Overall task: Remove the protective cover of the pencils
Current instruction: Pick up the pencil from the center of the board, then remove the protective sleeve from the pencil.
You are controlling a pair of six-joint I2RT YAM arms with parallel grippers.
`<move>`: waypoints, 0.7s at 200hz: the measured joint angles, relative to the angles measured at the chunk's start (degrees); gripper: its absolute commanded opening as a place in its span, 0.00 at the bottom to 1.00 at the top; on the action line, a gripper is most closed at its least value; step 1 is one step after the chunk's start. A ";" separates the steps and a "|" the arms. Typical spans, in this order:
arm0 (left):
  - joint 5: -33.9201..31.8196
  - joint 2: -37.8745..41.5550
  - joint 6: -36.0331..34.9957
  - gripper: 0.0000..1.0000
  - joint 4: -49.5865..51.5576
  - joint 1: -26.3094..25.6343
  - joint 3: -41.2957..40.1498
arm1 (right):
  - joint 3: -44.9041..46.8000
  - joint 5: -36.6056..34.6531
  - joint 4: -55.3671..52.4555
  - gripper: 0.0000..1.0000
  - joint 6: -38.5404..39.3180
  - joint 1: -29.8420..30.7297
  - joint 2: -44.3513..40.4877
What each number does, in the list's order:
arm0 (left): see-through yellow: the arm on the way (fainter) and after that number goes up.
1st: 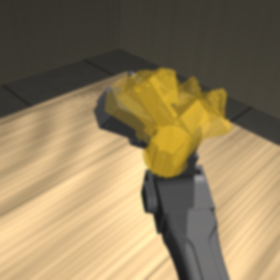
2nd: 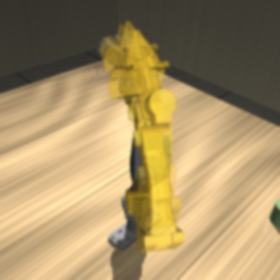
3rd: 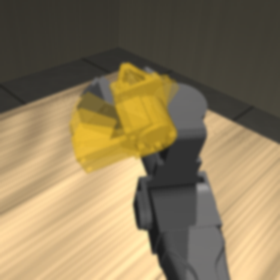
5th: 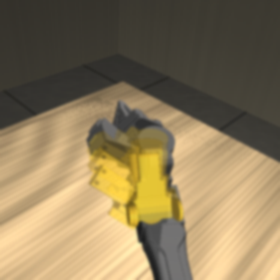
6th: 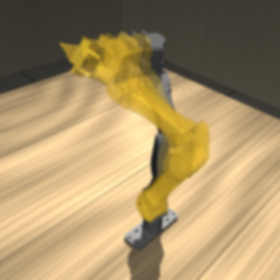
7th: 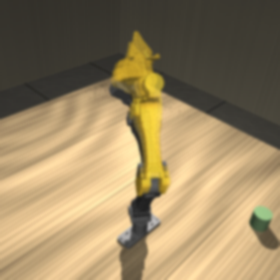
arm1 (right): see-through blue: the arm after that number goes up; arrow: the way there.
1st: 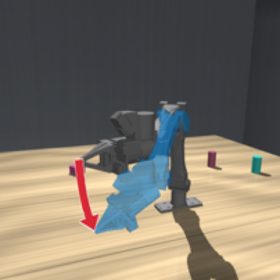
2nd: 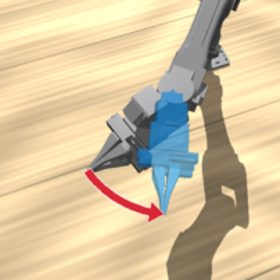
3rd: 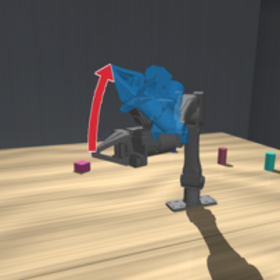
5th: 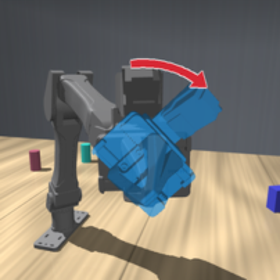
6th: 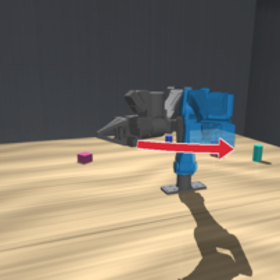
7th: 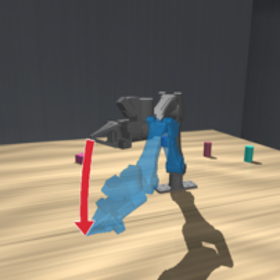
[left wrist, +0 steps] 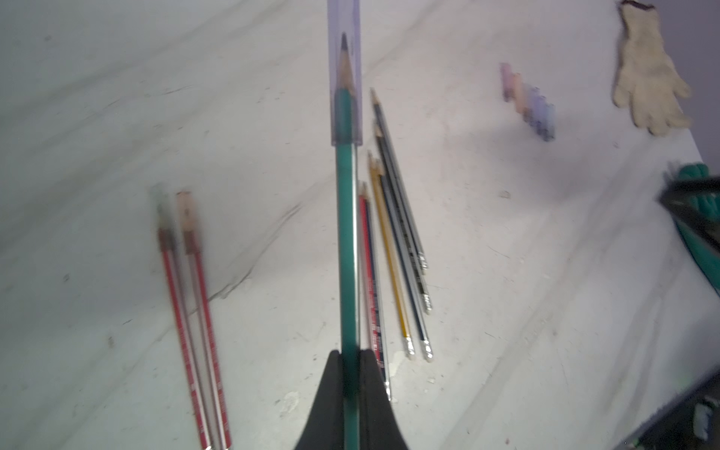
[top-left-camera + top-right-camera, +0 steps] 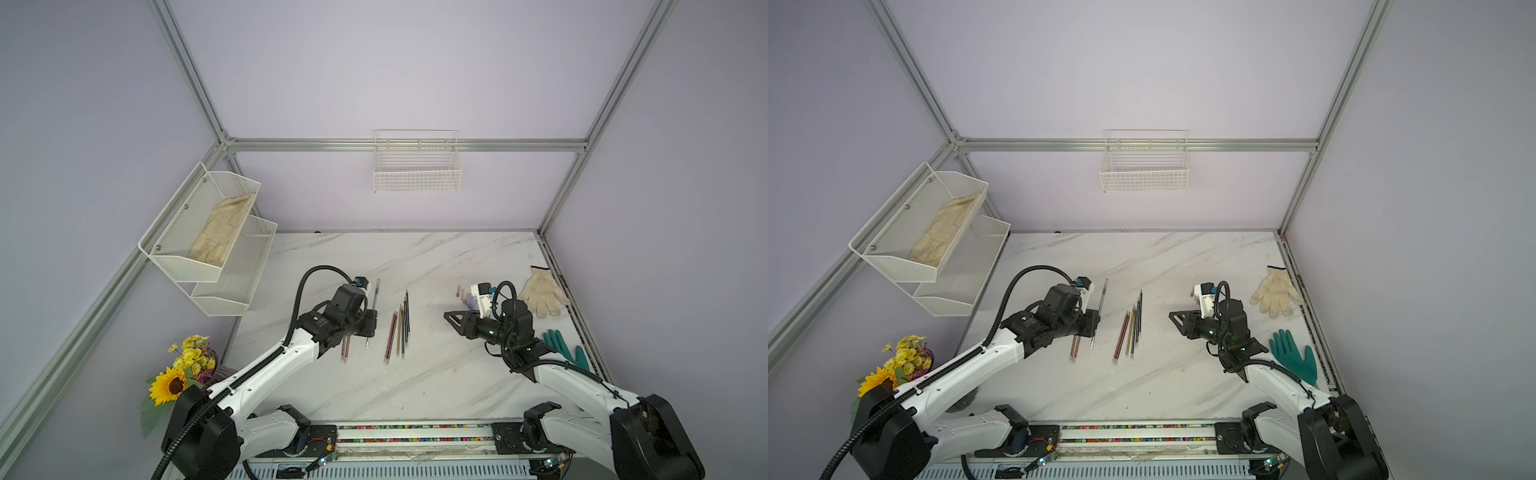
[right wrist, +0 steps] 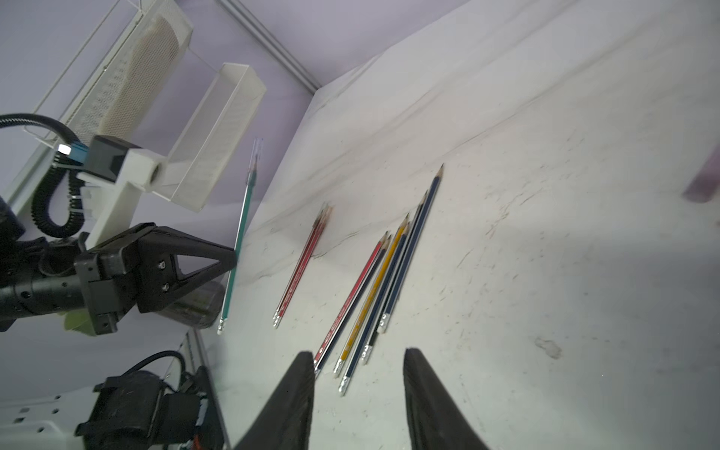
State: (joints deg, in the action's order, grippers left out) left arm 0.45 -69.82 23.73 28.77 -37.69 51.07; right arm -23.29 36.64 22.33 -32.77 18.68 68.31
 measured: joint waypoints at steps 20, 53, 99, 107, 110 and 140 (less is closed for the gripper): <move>-0.13 -3.50 -1.90 0.00 -1.07 -7.28 2.05 | -0.57 6.80 5.35 0.41 -3.91 0.42 7.52; -0.22 -8.28 -2.34 0.00 -1.33 -12.46 3.34 | -2.62 11.06 7.82 0.42 -6.19 1.27 7.65; -0.42 -11.08 -2.38 0.00 -1.44 -14.60 6.14 | -6.47 11.80 8.50 0.42 -6.19 2.34 6.97; -0.52 -11.08 -2.38 0.00 -1.49 -14.82 6.54 | -6.51 11.67 8.50 0.42 -6.27 2.34 7.39; -0.63 -11.08 -2.38 0.00 -1.53 -14.91 6.71 | -6.51 11.58 8.50 0.42 -6.40 2.34 7.54; -2.05 -11.08 -2.38 0.00 -1.16 -15.10 7.23 | -6.56 10.62 7.89 0.42 -6.84 2.34 8.07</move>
State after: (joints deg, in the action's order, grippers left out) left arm -1.61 -80.90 21.34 27.62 -52.80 58.30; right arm -29.85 47.27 30.22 -39.62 21.02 76.38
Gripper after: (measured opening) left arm 0.060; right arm 0.419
